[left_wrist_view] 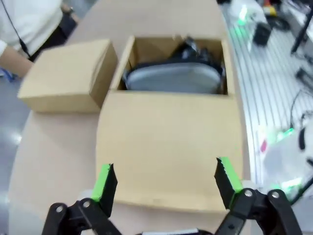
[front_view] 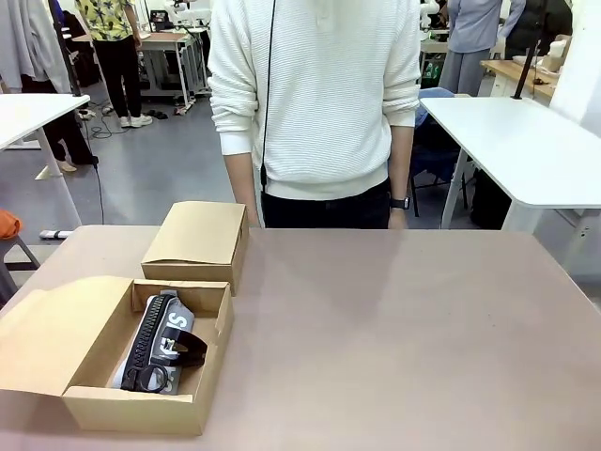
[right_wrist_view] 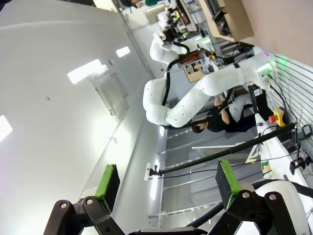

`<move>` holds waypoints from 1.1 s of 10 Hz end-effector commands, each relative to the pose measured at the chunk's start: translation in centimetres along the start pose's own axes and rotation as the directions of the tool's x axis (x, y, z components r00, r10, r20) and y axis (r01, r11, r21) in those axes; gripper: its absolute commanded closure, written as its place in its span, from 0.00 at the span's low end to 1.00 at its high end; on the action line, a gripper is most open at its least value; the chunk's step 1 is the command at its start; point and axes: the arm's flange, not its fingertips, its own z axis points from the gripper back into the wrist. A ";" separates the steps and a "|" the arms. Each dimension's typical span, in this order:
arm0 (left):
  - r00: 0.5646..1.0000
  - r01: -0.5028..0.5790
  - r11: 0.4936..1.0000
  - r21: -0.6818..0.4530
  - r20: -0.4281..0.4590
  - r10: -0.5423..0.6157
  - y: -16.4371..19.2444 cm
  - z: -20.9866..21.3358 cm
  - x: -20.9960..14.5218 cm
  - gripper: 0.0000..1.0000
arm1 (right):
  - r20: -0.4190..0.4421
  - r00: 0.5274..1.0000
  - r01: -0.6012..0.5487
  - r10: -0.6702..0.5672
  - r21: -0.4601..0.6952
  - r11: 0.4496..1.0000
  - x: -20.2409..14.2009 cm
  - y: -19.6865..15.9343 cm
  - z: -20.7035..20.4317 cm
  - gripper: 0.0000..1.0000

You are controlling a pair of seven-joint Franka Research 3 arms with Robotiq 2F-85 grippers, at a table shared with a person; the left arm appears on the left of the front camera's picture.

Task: Place items inside the box.
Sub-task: Close the lid of the Mailer Box closest to the robot.

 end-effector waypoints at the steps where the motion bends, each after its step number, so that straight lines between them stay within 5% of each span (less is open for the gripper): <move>1: 0.999 0.011 0.999 -0.035 -0.045 -0.012 1.2 -0.1 -4.2 0.00 | -0.006 1.000 0.018 -0.018 0.012 1.000 -0.2 0.7 0.0 0.00; 5: 0.986 -0.110 0.994 -0.026 -0.128 0.105 2.6 -4.3 -10.2 0.00 | -0.006 1.000 0.018 -0.018 0.012 1.000 -0.2 0.7 0.0 0.00; 11: 0.968 -0.193 0.977 -0.094 -0.183 0.174 3.2 -8.3 -14.0 0.00 | -0.006 1.000 0.018 -0.018 0.012 1.000 -0.2 0.7 0.0 0.00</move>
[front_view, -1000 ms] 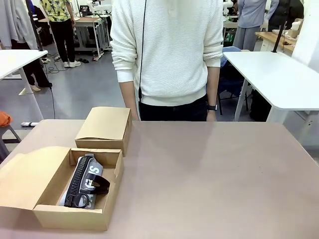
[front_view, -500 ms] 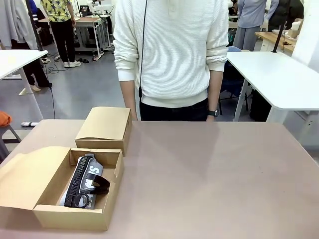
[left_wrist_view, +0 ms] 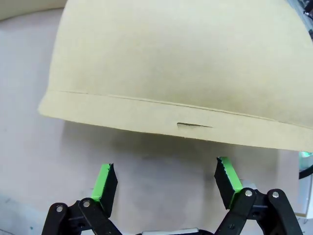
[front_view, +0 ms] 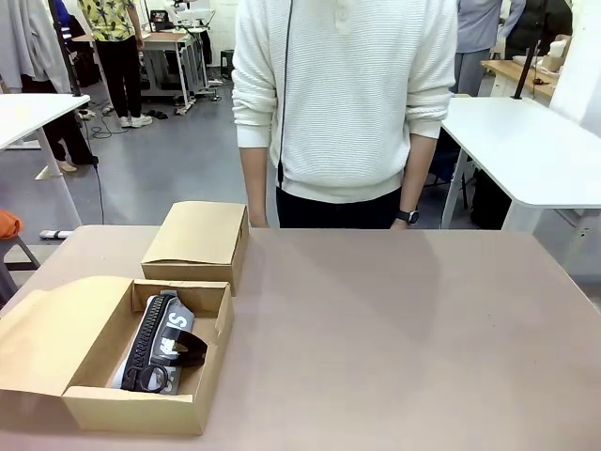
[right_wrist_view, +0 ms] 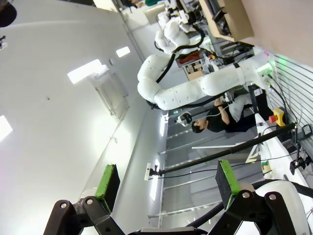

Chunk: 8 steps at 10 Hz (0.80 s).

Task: Place items inside the box.
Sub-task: Close the lid of the Mailer Box closest to the robot.

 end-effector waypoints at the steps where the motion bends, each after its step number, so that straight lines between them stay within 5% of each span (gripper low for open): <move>1: 1.000 -0.024 1.000 -0.018 0.002 0.024 0.2 -1.1 -0.1 0.00 | -0.006 1.000 0.018 -0.018 0.012 1.000 -0.2 0.7 0.0 0.00; 8: 0.989 -0.023 0.993 -0.118 0.144 0.040 -1.3 -4.5 0.9 0.00 | -0.006 1.000 0.018 -0.018 0.012 1.000 -0.2 0.7 0.0 0.00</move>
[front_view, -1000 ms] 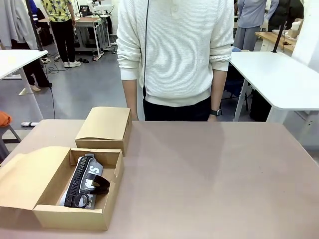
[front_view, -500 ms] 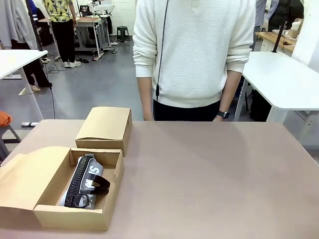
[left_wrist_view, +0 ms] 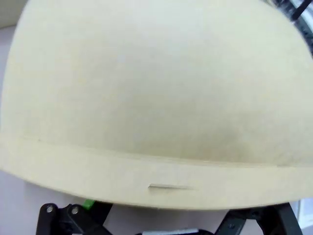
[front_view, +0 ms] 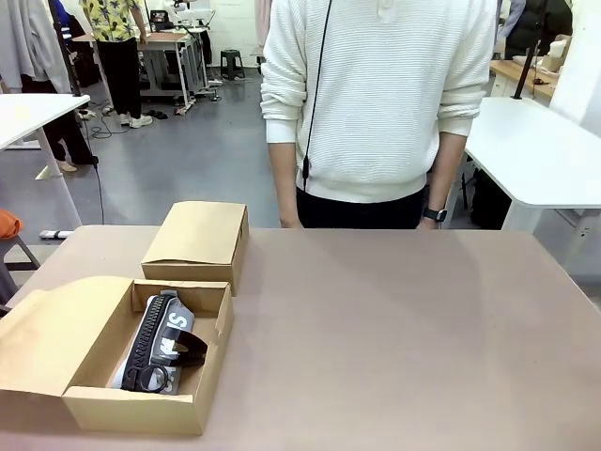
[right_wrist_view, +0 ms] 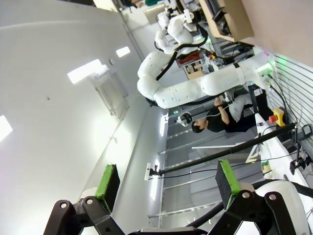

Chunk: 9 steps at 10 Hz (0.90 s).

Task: Place items inside the box.
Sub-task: Close the lid of the Mailer Box closest to the robot.

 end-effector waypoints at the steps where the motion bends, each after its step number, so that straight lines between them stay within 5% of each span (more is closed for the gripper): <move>1: 0.992 -0.010 0.999 -0.046 0.128 0.016 -1.0 -0.6 0.6 0.00 | -0.006 1.000 0.018 -0.018 0.012 1.000 -0.2 0.7 0.0 0.00; 6: 0.958 -0.002 0.997 -0.082 0.286 0.025 -2.2 -1.6 2.8 0.00 | -0.006 1.000 0.018 -0.018 0.012 1.000 -0.2 0.7 0.0 0.00; 9: 0.923 0.106 0.994 -0.010 0.372 -0.095 -4.0 1.3 7.1 0.00 | -0.006 1.000 0.018 -0.018 0.012 1.000 -0.2 0.7 0.0 0.00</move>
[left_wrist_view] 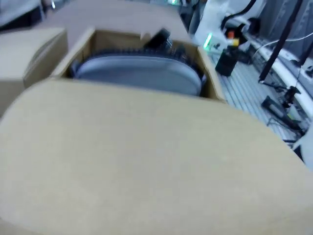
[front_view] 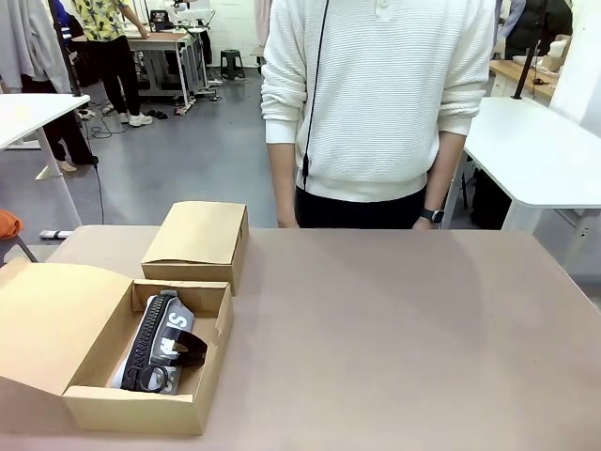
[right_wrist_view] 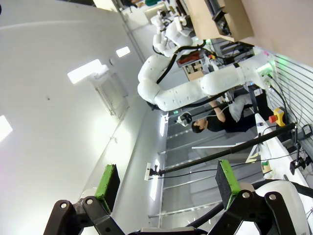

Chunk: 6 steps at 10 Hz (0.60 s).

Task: Place items inside the box.
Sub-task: Close the lid of the Mailer Box closest to the robot.

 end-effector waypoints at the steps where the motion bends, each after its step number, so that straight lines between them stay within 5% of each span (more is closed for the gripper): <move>1: 0.992 0.112 0.993 0.028 0.048 -0.113 -2.3 -0.1 3.8 0.00 | -0.005 1.000 0.018 -0.018 0.012 1.000 -0.2 0.7 0.0 0.00; 6: 0.958 0.246 0.969 -0.027 0.155 -0.239 -7.1 -5.1 11.8 0.00 | -0.005 1.000 0.018 -0.018 0.012 1.000 -0.2 0.7 0.0 0.00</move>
